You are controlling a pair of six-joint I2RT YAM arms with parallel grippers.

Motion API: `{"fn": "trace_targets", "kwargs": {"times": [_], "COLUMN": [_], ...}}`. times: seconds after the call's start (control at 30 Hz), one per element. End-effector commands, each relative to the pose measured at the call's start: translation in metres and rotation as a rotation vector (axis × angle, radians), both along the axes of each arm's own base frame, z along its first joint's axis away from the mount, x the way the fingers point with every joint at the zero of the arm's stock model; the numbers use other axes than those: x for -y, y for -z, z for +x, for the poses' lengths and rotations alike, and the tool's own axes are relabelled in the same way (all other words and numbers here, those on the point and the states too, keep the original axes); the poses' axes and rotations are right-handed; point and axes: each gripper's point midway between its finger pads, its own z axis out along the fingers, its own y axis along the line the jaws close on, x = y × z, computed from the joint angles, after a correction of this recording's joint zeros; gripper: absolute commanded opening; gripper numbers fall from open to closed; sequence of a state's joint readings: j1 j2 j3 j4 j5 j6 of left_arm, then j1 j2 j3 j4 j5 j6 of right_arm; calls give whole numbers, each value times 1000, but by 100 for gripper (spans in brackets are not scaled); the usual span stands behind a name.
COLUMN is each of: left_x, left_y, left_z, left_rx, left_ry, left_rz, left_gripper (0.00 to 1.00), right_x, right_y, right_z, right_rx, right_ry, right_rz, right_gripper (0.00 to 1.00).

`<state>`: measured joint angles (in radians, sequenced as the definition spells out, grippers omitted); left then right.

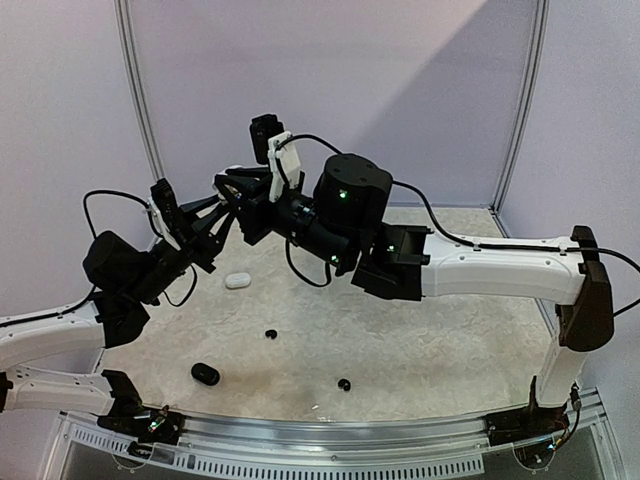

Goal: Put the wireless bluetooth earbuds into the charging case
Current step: Insert the left earbud into the left side groove of the charging case.

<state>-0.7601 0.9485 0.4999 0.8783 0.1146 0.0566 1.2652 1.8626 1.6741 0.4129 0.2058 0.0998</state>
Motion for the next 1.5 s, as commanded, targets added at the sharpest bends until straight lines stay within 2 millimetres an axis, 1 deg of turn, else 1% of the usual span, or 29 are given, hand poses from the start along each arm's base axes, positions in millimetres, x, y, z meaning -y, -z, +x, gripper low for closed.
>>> {"fn": "trace_targets", "kwargs": {"times": [0.0, 0.17, 0.3, 0.67, 0.8, 0.93, 0.97, 1.07, 1.1, 1.17, 1.3, 1.47], "left_x": [-1, -1, -1, 1, 1, 0, 0, 0, 0, 1, 1, 4], "left_y": [-1, -1, -3, -5, -6, -6, -6, -5, -5, -4, -2, 1], "left_z": [-4, -4, -3, -1, -1, -2, -2, -2, -2, -2, -2, -3], "left_rx": [-9, -12, -2, 3, 5, 10, 10, 9, 10, 9, -8, -30], "left_ry": [7, 7, 1, 2, 1, -2, -2, -3, -3, 0, 7, 29], "left_rz": [-30, -32, -32, -29, -29, -28, -28, -24, -23, -21, -19, -24], "left_gripper": [0, 0, 0, 0, 0, 0, 0, 0, 0, 0, 0, 0], "right_x": [1, 2, -1, -9, -9, -3, -2, 0, 0, 0, 0, 3], "right_y": [8, 14, 20, 46, 55, 60, 62, 64, 65, 65, 63, 57], "right_z": [2, 7, 6, 9, 12, 15, 16, 19, 19, 21, 23, 25], "right_rx": [-4, -7, -4, -20, -25, -34, -35, -34, -34, -36, -39, -32], "right_ry": [42, 71, 62, 62, 70, 96, 101, 123, 128, 138, 145, 166], "right_rz": [-7, -34, -56, -114, -128, -150, -158, -188, -194, -200, -207, -207], "right_gripper": [0, 0, 0, 0, 0, 0, 1, 15, 19, 23, 28, 29]}}
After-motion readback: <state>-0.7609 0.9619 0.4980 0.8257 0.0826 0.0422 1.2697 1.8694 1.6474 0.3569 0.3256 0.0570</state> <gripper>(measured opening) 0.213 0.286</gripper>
